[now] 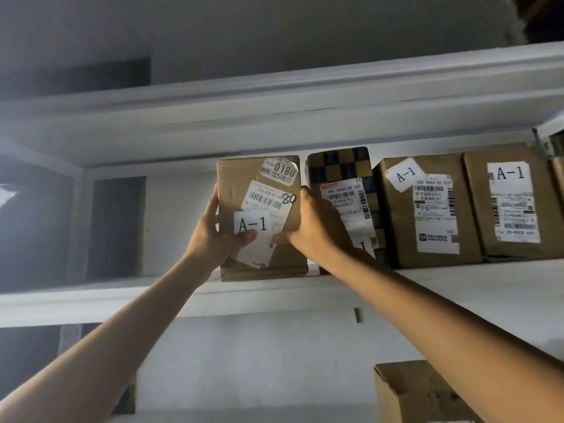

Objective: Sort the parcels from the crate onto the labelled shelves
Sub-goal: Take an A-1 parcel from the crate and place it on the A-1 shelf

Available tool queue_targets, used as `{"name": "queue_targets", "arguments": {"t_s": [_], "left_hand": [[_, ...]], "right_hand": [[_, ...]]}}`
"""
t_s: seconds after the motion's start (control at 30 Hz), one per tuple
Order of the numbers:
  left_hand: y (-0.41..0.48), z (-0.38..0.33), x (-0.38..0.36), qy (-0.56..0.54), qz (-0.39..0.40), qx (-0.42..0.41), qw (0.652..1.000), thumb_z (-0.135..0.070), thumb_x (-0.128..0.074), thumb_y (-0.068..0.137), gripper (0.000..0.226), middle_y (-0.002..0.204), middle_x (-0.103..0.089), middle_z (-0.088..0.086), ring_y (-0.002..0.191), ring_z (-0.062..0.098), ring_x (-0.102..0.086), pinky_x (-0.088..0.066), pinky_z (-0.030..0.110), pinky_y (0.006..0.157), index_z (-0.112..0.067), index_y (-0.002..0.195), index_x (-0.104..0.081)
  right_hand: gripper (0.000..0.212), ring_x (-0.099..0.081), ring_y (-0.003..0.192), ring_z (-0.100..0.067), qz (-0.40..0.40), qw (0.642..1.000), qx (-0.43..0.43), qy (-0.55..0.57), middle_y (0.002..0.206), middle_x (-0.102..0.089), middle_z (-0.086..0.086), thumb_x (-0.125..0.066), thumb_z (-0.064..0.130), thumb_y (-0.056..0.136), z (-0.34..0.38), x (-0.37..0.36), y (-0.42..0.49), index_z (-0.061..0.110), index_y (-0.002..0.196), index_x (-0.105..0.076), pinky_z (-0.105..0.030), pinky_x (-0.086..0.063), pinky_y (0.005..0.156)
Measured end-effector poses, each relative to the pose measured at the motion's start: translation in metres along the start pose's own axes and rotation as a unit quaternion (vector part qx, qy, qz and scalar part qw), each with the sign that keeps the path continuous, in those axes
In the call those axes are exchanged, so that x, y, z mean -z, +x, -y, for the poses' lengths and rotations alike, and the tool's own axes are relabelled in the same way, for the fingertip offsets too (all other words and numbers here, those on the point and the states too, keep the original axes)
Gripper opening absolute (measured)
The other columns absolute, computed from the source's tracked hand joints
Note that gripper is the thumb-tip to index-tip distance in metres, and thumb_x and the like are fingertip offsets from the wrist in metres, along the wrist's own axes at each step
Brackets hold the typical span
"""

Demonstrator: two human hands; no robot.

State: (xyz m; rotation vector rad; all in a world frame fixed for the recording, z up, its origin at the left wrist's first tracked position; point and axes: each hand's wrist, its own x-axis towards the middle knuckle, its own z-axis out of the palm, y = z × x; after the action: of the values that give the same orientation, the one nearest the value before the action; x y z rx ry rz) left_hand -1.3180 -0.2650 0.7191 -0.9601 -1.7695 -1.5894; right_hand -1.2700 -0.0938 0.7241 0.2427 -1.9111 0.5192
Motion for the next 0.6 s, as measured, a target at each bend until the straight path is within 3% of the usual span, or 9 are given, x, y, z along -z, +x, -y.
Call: {"name": "queue_targets", "arguments": {"t_s": [0.07, 0.2, 0.27, 0.4, 0.5, 0.6], "left_hand": [[0.001, 0.005, -0.003, 0.007, -0.002, -0.006, 1.000, -0.002, -0.075, 0.076, 0.089, 0.113, -0.062, -0.004, 0.095, 0.015, -0.064, -0.057, 0.030, 0.062, -0.031, 0.146, -0.028], [0.007, 0.014, -0.008, 0.021, 0.017, -0.014, 1.000, -0.007, -0.079, 0.073, 0.091, 0.120, -0.062, 0.002, 0.103, 0.025, -0.064, -0.057, 0.052, 0.078, -0.031, 0.145, -0.028], [0.010, 0.017, -0.012, 0.014, 0.023, -0.012, 1.000, -0.012, -0.081, 0.071, 0.092, 0.120, -0.062, 0.001, 0.103, 0.027, -0.064, -0.056, 0.056, 0.078, -0.031, 0.144, -0.029], [0.010, 0.022, -0.022, -0.012, 0.024, 0.000, 1.000, -0.022, -0.083, 0.064, 0.097, 0.123, -0.061, -0.003, 0.106, 0.027, -0.063, -0.055, 0.058, 0.079, -0.039, 0.141, -0.029], [0.012, 0.025, -0.026, -0.004, 0.016, -0.015, 1.000, -0.044, -0.083, 0.051, 0.102, 0.118, -0.063, -0.010, 0.100, 0.021, -0.066, -0.058, 0.054, 0.074, -0.041, 0.139, -0.031], [0.014, 0.027, -0.023, 0.027, 0.015, -0.033, 0.999, -0.051, -0.082, 0.048, 0.104, 0.118, -0.064, -0.005, 0.099, 0.023, -0.066, -0.058, 0.054, 0.073, -0.038, 0.138, -0.032]], "right_hand": [[0.074, -0.059, 0.102, -0.027, -0.024, 0.998, 0.011, -0.063, 0.116, -0.056, -0.012, -0.087, 0.027, 0.064, 0.000, -0.001, -0.001, 0.004, 0.121, -0.044, -0.029, -0.051, 0.072], [0.093, -0.046, 0.125, -0.034, -0.019, 0.991, 0.024, -0.133, 0.148, -0.030, -0.021, -0.081, 0.034, 0.071, -0.003, 0.000, -0.007, -0.001, 0.140, -0.030, -0.037, -0.046, 0.093], [0.095, -0.045, 0.125, -0.033, -0.021, 0.989, 0.029, -0.141, 0.148, -0.028, -0.020, -0.081, 0.036, 0.070, -0.004, 0.003, -0.008, 0.000, 0.141, -0.030, -0.036, -0.045, 0.094], [0.091, -0.049, 0.119, -0.029, -0.036, 0.988, 0.017, -0.152, 0.139, -0.035, -0.014, -0.083, 0.038, 0.067, -0.008, 0.007, -0.009, 0.002, 0.136, -0.036, -0.034, -0.047, 0.090], [0.097, -0.041, 0.129, -0.030, -0.019, 0.988, 0.001, -0.154, 0.149, -0.026, -0.015, -0.080, 0.040, 0.070, -0.011, 0.010, -0.009, 0.004, 0.143, -0.028, -0.036, -0.043, 0.098], [0.101, -0.029, 0.139, -0.031, 0.005, 0.989, -0.014, -0.147, 0.156, -0.016, -0.016, -0.078, 0.040, 0.073, -0.011, 0.010, -0.008, 0.006, 0.148, -0.020, -0.039, -0.034, 0.107]]}}
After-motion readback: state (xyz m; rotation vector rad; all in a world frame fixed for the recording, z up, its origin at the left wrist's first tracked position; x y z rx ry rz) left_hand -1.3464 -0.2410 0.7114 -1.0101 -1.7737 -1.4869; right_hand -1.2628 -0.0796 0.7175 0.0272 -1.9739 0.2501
